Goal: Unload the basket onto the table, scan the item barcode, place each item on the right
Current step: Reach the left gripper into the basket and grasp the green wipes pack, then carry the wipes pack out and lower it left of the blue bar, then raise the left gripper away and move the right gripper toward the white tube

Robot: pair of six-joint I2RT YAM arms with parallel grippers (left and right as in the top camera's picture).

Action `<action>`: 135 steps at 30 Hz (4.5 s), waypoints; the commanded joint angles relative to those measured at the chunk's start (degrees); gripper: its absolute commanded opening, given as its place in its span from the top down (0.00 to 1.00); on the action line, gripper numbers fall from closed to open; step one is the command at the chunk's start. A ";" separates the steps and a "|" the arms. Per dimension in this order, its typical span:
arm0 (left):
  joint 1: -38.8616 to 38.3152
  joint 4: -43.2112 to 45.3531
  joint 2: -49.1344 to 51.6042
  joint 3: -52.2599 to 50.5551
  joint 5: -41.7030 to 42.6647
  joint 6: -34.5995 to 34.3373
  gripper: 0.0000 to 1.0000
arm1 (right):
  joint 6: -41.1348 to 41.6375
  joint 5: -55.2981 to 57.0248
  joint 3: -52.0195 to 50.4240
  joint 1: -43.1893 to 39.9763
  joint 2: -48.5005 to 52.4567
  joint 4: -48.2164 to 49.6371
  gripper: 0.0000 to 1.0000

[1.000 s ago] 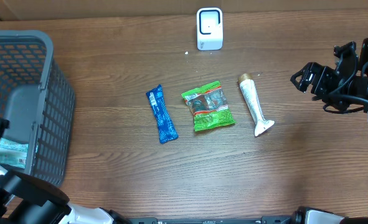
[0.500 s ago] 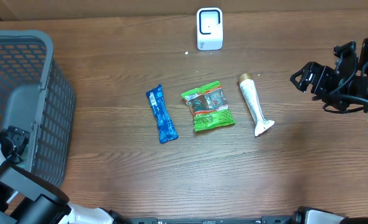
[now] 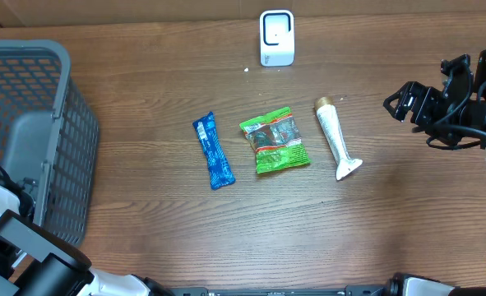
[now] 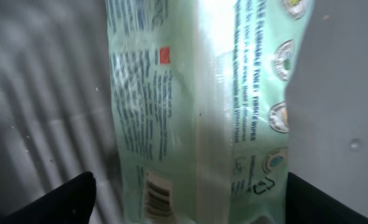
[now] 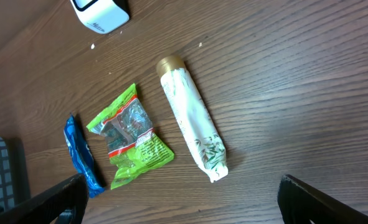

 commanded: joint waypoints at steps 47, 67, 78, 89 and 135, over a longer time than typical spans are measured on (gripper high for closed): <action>-46.10 -52.65 -4.59 59.28 10.80 3.63 0.96 | -0.44 -0.50 0.39 -0.11 -0.17 0.17 0.02; -57.83 -26.40 -4.57 7.69 9.92 -7.91 0.96 | -0.44 -0.50 0.39 -0.11 -0.17 -0.04 0.02; -57.83 -18.69 -4.59 1.84 13.35 -8.02 0.33 | -0.44 -0.52 0.39 -0.11 -0.17 -0.26 0.02; -57.79 -26.93 -5.51 18.43 14.21 -3.93 0.40 | -0.46 -0.96 0.39 3.10 -0.17 0.02 0.02; -61.07 -38.03 -4.68 44.74 3.98 2.71 0.00 | -7.91 0.17 -2.67 12.39 24.24 9.01 0.12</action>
